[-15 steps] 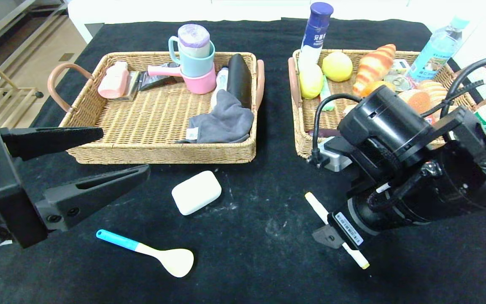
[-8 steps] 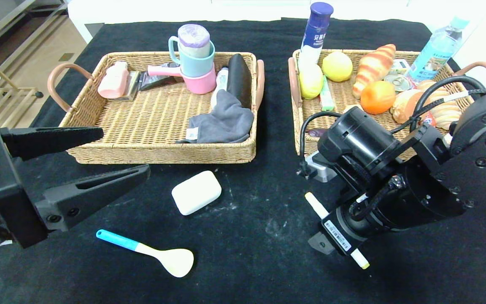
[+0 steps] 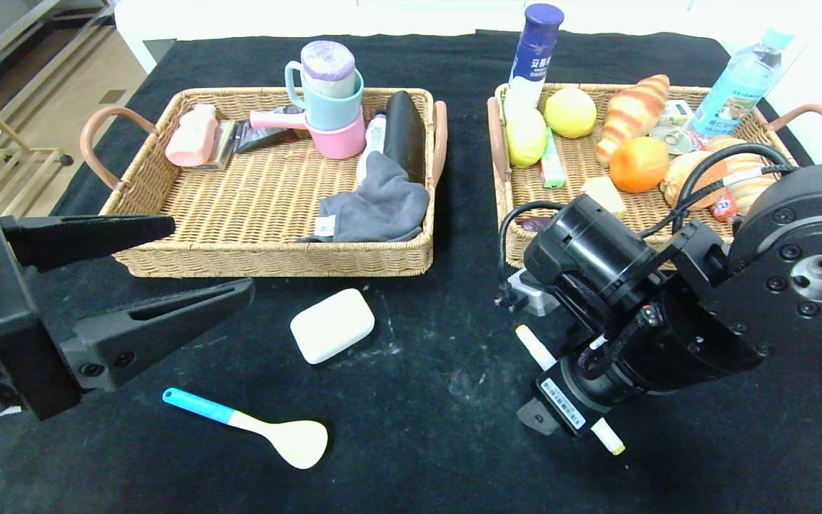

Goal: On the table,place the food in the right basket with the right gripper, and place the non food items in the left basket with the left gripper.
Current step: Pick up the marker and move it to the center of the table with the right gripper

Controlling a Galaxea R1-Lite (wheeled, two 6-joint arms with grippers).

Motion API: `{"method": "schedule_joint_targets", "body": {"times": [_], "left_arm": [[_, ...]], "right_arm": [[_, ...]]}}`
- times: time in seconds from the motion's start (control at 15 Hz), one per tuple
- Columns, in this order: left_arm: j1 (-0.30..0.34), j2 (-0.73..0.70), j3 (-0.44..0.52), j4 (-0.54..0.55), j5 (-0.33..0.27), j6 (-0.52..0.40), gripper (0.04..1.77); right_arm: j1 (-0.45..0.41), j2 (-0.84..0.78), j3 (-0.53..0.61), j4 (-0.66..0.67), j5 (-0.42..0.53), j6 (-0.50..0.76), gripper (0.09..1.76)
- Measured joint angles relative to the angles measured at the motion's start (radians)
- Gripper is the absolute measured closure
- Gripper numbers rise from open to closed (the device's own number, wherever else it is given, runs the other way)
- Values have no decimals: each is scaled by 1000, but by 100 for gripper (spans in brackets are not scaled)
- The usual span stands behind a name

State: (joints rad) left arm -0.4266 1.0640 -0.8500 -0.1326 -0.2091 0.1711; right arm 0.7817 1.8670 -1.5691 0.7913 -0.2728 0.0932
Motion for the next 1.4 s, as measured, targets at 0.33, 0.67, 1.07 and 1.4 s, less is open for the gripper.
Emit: {"method": "schedule_joint_targets", "body": {"times": [0.33,0.67,1.07,1.4], "left_arm": [[0,1,0,0,0,0,9],[0,4,1,0,0,0,9],[0,3,2,0,0,0,9],[0,3,2,0,0,0,9]], "right_arm": [[-1,4,0,0,0,11,77],[-3,7,0,1,0,12,161],[-3,7,0,0,0,12,160],[0,5,0,0,1,12,160]]}}
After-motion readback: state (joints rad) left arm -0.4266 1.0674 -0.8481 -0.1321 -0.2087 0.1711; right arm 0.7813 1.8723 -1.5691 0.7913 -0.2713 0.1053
